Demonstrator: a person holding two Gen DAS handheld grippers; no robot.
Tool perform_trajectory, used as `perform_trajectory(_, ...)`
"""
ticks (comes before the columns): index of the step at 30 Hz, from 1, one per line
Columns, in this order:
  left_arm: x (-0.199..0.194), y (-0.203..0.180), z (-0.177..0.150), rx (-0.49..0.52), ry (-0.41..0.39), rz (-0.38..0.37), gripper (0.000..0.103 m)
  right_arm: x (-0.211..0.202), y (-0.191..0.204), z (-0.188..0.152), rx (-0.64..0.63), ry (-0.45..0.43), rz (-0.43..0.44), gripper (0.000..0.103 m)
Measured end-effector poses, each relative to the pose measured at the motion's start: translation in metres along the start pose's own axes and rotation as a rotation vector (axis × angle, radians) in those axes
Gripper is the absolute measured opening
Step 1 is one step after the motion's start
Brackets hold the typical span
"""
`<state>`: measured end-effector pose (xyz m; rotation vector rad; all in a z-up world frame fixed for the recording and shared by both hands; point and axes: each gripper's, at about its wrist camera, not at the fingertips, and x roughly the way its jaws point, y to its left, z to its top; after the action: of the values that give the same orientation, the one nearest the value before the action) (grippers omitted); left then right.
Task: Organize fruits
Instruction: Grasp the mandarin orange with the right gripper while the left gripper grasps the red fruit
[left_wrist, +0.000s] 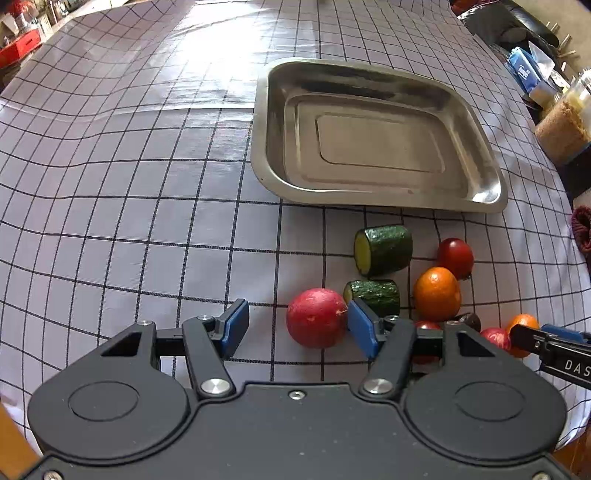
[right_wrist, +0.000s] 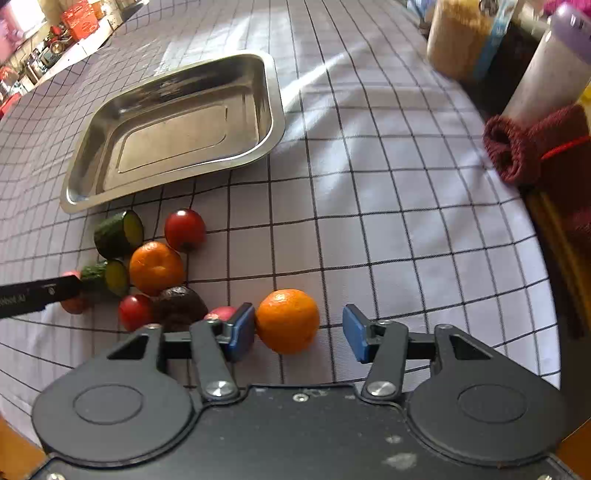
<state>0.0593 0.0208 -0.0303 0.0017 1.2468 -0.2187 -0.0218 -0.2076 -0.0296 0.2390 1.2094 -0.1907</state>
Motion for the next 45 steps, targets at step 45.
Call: perform_trajectory(45,0.015,-0.002,0.004,0.016,0.153,-0.046,0.054,0.027,0.012,0.028,-0.125,0.059,-0.109,0.043)
